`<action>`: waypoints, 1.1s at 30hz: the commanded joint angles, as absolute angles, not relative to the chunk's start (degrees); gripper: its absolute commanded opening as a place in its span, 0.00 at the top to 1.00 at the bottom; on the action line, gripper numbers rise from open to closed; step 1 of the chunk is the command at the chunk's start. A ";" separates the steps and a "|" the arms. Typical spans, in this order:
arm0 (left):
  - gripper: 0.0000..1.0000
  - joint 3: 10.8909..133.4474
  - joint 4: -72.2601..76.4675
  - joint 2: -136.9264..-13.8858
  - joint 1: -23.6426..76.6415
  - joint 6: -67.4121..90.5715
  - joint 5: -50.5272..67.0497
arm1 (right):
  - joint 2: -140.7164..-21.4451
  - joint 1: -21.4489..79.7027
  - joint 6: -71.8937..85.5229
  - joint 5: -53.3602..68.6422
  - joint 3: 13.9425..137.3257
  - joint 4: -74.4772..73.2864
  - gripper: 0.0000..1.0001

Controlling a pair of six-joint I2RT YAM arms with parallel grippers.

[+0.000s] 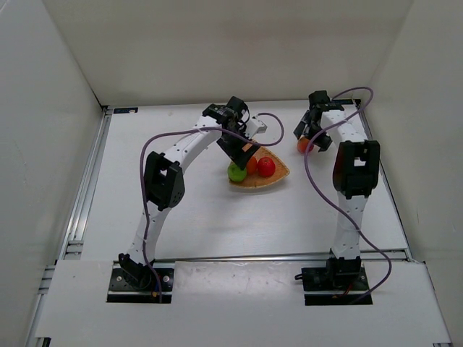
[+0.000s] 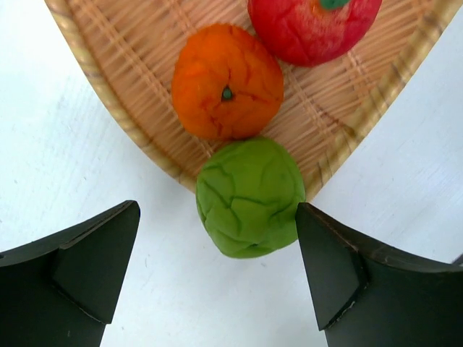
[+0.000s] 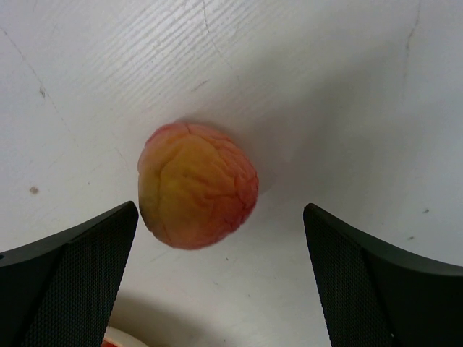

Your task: Place and organize the fake fruits in the fruit bowl

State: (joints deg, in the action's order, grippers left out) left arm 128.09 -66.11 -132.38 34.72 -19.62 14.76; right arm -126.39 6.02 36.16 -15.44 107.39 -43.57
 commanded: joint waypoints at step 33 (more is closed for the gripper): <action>0.01 122.09 -65.74 -119.98 26.37 -13.97 0.97 | -118.29 25.22 29.35 -0.89 104.68 -33.66 0.89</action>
